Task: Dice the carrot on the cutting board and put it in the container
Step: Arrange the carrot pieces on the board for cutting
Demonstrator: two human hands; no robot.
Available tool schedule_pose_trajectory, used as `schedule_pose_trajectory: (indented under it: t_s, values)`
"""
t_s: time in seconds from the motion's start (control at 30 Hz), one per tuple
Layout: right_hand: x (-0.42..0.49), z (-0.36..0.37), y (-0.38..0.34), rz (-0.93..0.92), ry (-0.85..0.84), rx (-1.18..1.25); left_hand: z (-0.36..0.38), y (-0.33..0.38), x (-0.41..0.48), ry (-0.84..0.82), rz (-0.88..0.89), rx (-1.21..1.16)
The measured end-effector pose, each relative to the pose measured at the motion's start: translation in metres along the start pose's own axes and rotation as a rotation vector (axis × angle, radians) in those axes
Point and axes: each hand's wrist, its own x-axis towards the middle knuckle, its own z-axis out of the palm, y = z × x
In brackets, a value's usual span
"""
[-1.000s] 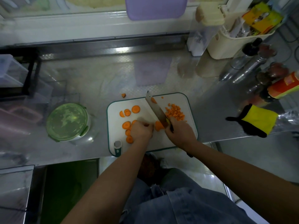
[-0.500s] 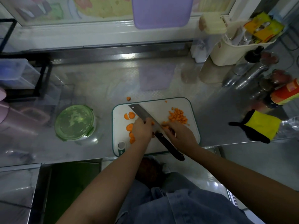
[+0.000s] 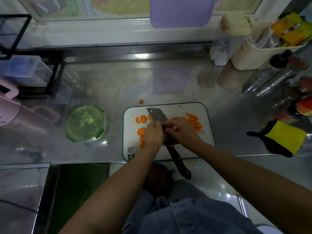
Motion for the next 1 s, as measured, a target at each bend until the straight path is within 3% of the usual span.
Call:
schedule_pose_trajectory:
  t_s: [0.27,0.43,0.6,0.77,1.0]
  values:
    - [0.006,-0.034,0.027,0.131,0.124,-0.119,0.035,0.030,0.002,-0.084,0.040,-0.002]
    - [0.003,-0.046,0.054,0.276,0.150,-0.120,0.039,0.040,0.007,-0.040,0.059,0.062]
    - [0.005,-0.046,0.050,0.161,0.177,-0.097,0.035,0.038,0.016,-0.016,0.043,0.079]
    - [0.007,-0.036,0.028,-0.028,0.038,-0.108,0.036,0.034,0.015,-0.042,-0.028,0.014]
    - [-0.004,-0.042,0.043,0.222,0.030,-0.255,0.029,0.035,0.012,-0.027,0.015,0.058]
